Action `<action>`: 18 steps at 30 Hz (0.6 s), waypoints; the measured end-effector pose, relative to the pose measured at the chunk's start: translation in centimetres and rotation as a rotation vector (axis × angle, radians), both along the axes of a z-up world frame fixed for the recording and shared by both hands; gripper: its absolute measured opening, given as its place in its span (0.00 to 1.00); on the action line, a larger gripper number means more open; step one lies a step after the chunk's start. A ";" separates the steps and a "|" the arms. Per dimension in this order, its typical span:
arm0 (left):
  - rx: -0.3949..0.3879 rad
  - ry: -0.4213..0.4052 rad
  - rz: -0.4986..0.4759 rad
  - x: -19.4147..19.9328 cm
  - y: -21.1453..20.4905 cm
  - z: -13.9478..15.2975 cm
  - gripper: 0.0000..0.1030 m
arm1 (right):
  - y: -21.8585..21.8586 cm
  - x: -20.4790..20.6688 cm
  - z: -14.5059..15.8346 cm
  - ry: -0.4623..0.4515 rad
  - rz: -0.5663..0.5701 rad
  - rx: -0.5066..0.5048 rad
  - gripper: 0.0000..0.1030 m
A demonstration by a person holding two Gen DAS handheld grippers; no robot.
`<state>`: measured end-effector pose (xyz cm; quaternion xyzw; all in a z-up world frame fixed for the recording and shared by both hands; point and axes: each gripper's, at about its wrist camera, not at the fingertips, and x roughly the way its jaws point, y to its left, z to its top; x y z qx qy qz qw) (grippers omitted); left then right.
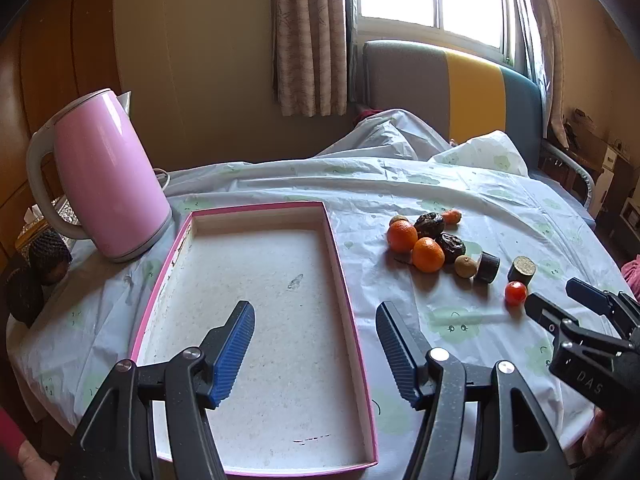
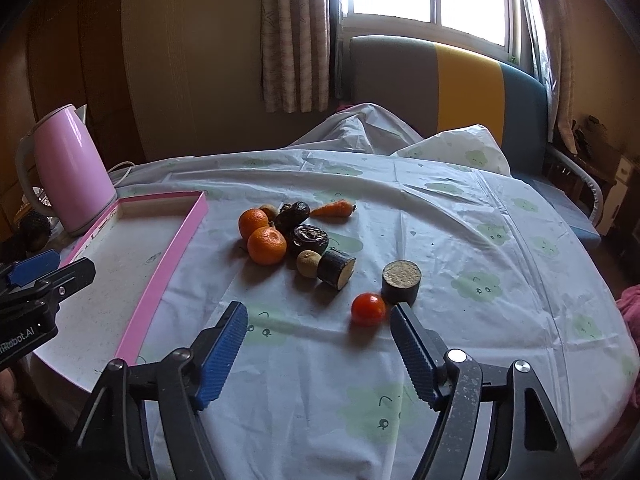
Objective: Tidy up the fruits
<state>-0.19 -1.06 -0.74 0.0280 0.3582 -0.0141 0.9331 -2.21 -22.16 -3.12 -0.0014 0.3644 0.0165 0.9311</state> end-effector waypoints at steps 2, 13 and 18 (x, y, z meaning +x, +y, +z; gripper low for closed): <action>0.000 0.005 -0.006 0.1 -0.1 -0.1 0.65 | -0.7 0.2 -0.2 0.011 -0.014 0.004 0.68; -0.051 0.058 -0.085 1.2 -1.4 -0.4 0.68 | -3.3 1.0 -1.1 0.047 -0.051 0.010 0.58; -0.097 0.125 -0.114 2.3 -1.8 -1.0 0.70 | -4.4 1.8 -2.0 0.083 -0.052 0.032 0.58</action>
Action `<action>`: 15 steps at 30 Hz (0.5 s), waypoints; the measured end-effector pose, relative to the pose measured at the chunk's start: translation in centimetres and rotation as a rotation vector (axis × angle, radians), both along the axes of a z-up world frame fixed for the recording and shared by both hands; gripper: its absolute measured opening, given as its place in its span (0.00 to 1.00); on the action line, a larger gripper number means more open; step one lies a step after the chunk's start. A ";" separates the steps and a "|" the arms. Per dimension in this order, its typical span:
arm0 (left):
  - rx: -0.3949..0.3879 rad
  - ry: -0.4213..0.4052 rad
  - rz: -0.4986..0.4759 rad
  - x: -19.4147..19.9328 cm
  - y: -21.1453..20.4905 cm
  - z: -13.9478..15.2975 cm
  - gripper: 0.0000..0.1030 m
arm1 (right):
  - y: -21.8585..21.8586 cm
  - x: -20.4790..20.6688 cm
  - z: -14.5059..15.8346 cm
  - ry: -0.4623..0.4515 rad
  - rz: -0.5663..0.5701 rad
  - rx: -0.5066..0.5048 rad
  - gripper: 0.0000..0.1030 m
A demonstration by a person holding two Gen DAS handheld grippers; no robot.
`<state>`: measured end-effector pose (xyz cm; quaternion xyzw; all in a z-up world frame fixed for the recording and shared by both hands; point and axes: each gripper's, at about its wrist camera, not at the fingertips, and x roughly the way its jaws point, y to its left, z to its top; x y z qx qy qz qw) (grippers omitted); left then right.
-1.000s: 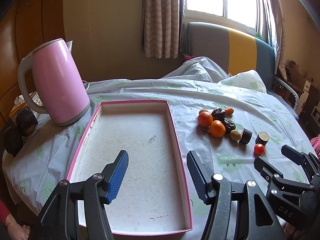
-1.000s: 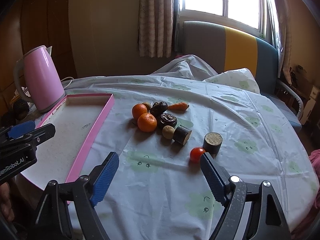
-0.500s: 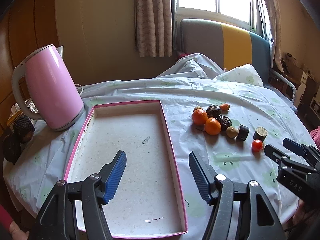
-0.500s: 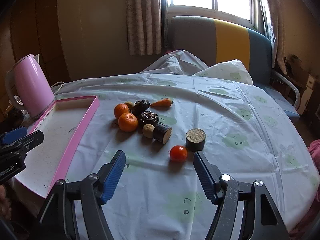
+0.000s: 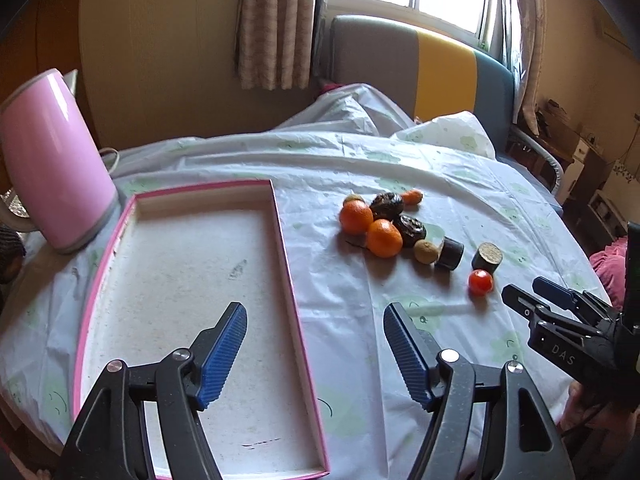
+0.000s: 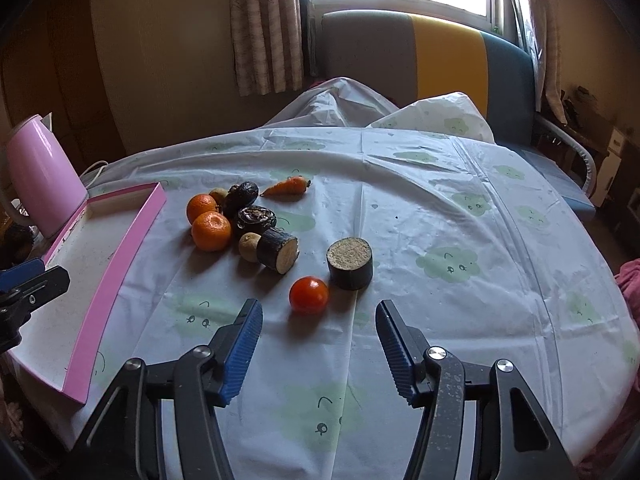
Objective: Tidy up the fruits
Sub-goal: 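Close the right gripper around the red cherry tomato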
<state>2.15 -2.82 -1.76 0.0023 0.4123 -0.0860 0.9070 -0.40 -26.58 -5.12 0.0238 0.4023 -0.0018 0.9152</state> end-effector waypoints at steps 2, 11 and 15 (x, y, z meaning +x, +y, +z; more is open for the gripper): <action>0.005 0.007 0.014 0.3 0.0 -0.1 0.70 | -0.5 0.3 -0.3 0.006 -0.009 0.020 0.58; -0.142 0.200 -0.004 2.4 0.6 -2.4 0.59 | -1.9 1.1 -1.6 0.024 -0.006 0.105 0.58; -0.184 0.239 -0.076 2.8 -0.7 -2.5 0.53 | -0.4 2.3 -2.1 0.018 0.049 0.065 0.48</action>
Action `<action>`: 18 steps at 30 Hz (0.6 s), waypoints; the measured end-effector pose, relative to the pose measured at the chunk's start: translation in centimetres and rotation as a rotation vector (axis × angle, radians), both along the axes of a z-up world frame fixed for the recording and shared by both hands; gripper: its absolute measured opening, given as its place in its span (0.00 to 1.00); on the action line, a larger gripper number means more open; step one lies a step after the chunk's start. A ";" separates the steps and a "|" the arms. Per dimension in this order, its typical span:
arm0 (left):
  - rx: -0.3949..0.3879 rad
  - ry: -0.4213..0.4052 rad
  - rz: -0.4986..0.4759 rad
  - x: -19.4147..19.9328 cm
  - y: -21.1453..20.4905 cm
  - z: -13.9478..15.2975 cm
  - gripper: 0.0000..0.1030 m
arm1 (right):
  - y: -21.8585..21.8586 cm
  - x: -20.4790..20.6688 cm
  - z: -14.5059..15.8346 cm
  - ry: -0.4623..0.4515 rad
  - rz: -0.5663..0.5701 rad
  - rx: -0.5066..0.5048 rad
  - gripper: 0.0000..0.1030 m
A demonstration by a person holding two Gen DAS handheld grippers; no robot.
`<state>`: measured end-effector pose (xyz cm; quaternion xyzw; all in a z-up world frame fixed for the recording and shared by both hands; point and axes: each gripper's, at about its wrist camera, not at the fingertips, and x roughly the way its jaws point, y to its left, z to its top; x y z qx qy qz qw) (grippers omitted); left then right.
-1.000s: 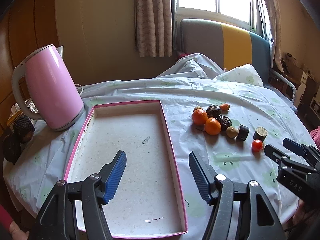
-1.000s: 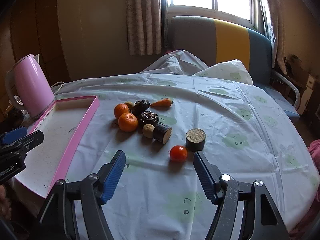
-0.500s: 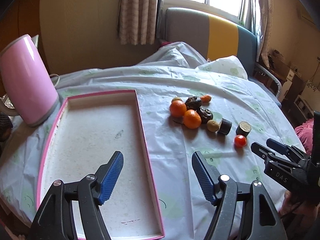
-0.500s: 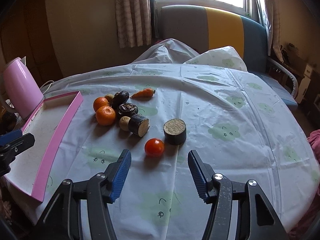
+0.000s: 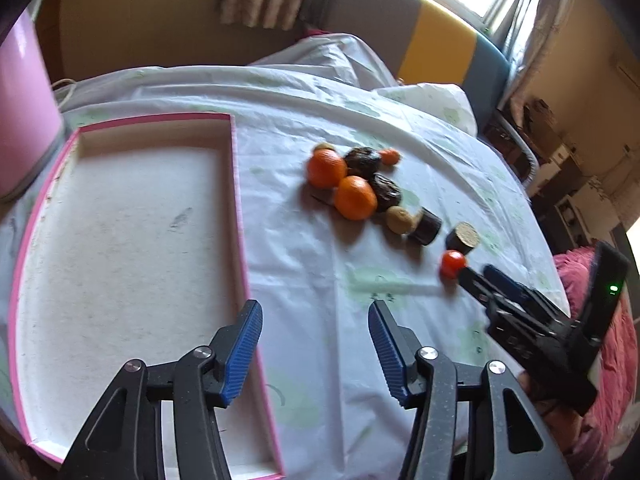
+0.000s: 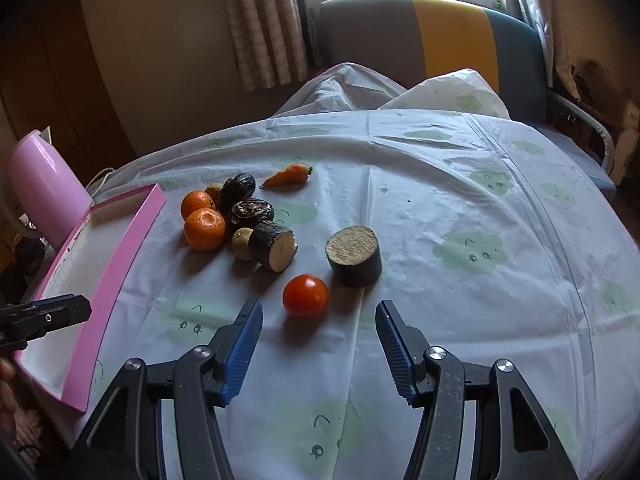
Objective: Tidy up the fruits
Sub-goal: 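Close the right gripper around the red cherry tomato, then grasp a mandarin orange with the left gripper while the right gripper holds the tomato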
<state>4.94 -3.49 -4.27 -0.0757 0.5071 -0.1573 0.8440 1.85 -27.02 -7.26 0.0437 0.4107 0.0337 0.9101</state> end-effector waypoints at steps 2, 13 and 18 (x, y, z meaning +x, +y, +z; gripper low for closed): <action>0.009 -0.005 -0.018 0.3 -0.7 0.2 0.46 | 0.8 0.7 -0.6 0.003 0.020 -0.024 0.36; 0.007 -0.013 -0.030 4.9 -2.9 0.4 0.32 | -0.3 1.4 -2.3 -0.018 0.022 0.032 0.28; -0.019 -0.002 -0.010 7.4 -4.4 -0.3 0.32 | -0.2 1.5 -2.3 -0.023 0.030 0.026 0.28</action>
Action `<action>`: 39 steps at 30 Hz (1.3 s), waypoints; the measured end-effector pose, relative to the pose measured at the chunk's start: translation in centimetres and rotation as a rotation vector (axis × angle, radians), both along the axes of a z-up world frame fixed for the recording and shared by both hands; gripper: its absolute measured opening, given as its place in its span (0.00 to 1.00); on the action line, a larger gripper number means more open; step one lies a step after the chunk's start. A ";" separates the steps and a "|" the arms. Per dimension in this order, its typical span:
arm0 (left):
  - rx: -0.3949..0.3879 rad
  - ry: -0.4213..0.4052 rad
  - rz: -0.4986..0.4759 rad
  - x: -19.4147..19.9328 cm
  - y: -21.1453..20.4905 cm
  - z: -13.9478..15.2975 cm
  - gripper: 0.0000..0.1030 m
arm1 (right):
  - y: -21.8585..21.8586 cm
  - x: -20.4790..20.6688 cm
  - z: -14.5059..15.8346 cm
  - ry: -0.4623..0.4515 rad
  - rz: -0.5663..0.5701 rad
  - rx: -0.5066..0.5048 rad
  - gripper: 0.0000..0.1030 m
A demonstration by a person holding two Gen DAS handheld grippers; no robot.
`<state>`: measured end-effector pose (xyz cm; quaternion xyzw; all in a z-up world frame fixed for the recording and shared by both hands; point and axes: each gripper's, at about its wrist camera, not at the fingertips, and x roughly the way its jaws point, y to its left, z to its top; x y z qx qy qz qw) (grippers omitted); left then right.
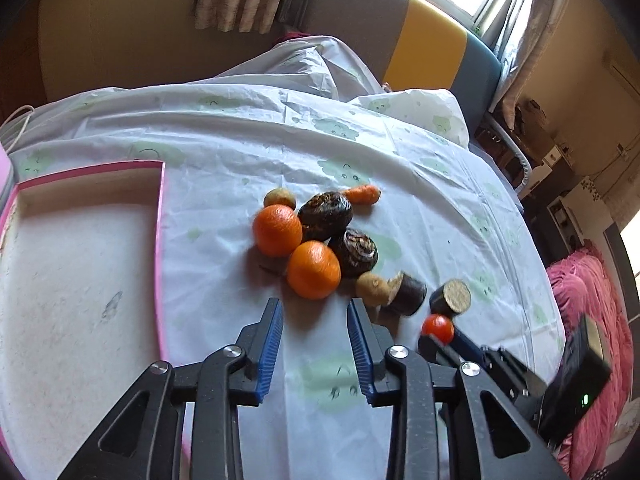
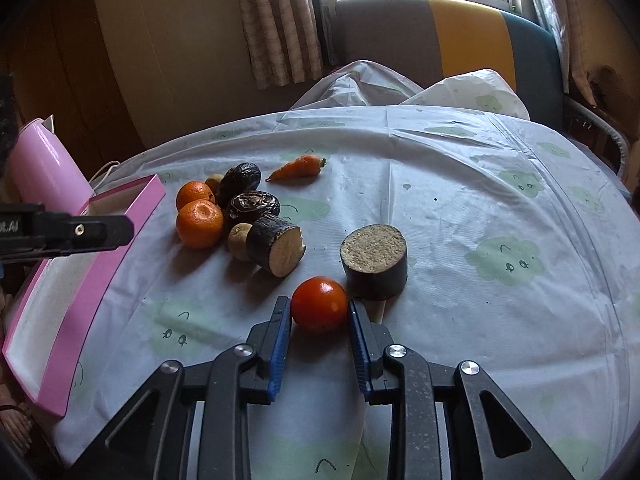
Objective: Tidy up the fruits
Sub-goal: 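Grasp a mandarin orange with the left gripper while the right gripper holds the tomato, then lower the mandarin into the pink tray and open the left gripper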
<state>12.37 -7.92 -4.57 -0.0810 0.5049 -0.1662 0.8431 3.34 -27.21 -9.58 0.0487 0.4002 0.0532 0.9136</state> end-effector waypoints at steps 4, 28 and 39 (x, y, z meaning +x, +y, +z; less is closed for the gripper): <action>-0.012 0.022 0.039 1.9 -0.9 -1.0 0.39 | 0.0 -0.1 -0.1 -0.003 0.001 0.002 0.28; 0.017 -0.076 0.010 -2.0 2.9 1.2 0.36 | -0.4 0.1 -0.4 0.005 0.006 0.018 0.28; 0.226 -0.019 0.327 -1.9 15.3 -1.3 0.36 | 0.5 0.1 -0.4 0.010 0.016 -0.057 0.28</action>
